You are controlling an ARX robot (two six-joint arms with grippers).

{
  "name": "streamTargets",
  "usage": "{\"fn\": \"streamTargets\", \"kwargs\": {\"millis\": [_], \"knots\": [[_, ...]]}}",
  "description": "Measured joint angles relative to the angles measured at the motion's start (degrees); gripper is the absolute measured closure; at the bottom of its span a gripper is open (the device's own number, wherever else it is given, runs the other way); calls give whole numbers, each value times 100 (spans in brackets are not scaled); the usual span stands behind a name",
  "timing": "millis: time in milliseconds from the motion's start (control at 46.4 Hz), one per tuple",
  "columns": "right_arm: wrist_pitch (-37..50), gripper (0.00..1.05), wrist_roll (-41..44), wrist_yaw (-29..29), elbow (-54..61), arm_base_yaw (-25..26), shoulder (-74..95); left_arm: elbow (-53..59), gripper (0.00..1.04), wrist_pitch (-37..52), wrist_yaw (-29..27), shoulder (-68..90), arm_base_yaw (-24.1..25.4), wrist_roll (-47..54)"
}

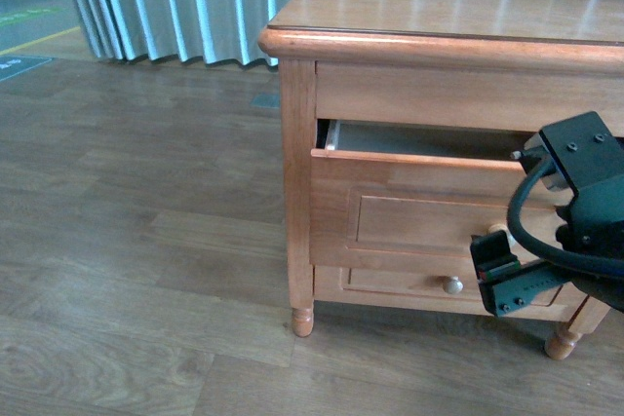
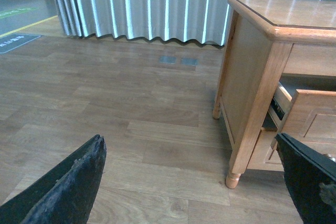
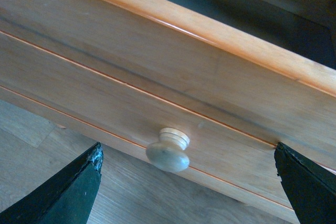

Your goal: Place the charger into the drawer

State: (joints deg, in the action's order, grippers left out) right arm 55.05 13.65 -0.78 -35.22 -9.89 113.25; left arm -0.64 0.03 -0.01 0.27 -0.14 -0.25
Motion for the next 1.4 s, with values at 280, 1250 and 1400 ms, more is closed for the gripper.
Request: {"fn": "streamTargets", "kwargs": {"millis": [280,1250,1400], "knots": [[-208,8,-103,-186,-1189,-173,645,0,6,0,0,0,0,0],[-452,8,-544,721,804,501,-1978,0,6,0,0,-2,0,0],[-1222,8,-717,1237,1458,1108,-3532,0,6,0,0,-2,0,0]]}}
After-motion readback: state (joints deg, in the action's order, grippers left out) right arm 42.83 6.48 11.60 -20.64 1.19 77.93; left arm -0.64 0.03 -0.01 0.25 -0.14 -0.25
